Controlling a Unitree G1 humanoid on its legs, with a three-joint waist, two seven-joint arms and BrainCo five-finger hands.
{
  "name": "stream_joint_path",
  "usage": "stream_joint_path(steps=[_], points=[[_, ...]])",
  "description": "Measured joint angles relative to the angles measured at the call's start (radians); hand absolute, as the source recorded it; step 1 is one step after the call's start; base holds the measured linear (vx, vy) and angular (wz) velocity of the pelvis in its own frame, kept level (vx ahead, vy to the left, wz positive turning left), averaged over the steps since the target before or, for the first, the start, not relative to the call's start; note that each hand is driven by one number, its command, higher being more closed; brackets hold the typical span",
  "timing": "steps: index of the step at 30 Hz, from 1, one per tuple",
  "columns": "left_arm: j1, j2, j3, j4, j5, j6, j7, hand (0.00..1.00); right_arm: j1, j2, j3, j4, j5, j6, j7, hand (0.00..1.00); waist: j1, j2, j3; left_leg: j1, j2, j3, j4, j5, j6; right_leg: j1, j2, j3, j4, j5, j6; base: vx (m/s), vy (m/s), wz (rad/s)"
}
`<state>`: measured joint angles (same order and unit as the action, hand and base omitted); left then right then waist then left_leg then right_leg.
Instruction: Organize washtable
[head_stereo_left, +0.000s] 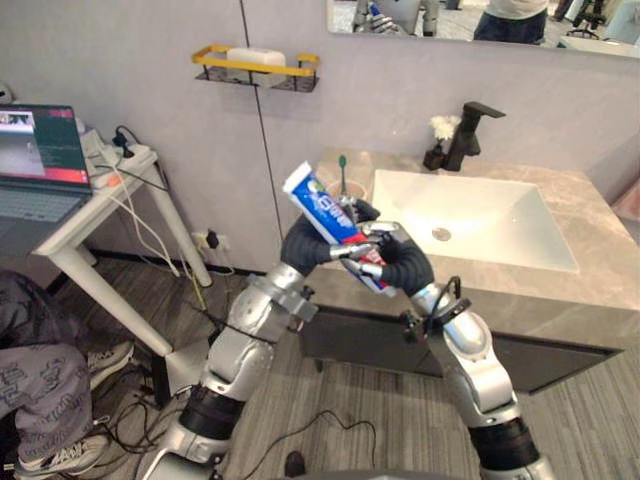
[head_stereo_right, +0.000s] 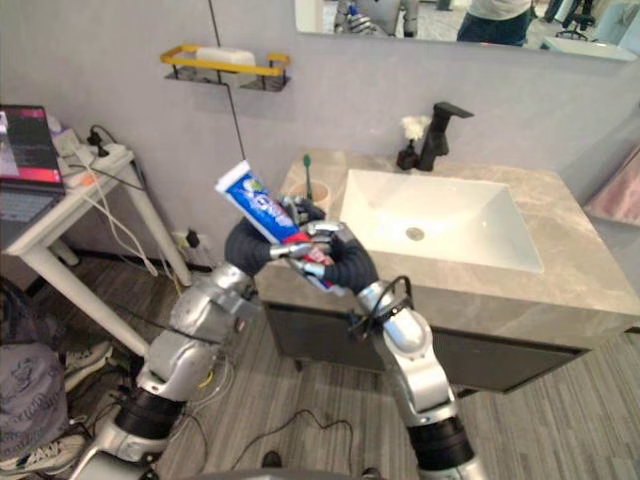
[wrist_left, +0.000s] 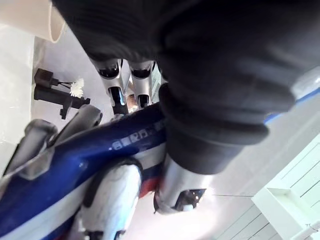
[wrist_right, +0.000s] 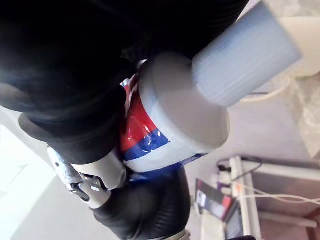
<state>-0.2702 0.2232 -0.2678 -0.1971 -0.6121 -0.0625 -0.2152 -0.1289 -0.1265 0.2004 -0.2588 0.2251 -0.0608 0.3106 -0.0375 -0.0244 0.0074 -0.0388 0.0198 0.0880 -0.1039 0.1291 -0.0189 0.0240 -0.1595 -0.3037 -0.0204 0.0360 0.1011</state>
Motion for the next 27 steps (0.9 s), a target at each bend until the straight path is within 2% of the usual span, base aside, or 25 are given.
stream_joint_path(steps=[5,27], points=[[-0.033,0.026,0.013,0.000,0.003,0.000,0.000,1.00,-0.013,0.001,-0.001,0.000,0.000,0.000,-0.001,1.00,0.004,-0.005,0.012,-0.009,0.000,0.001,0.000,0.000,0.001,-0.011,-0.002,0.002,0.004,0.000,0.000,0.00,0.000,0.00],[-0.039,0.015,0.046,0.000,0.013,0.000,0.000,1.00,-0.031,0.001,-0.004,0.017,0.002,-0.001,-0.002,1.00,0.005,0.001,0.048,-0.003,0.000,0.002,0.000,0.001,0.000,-0.012,-0.001,0.003,0.019,-0.008,0.000,0.01,-0.001,0.00]])
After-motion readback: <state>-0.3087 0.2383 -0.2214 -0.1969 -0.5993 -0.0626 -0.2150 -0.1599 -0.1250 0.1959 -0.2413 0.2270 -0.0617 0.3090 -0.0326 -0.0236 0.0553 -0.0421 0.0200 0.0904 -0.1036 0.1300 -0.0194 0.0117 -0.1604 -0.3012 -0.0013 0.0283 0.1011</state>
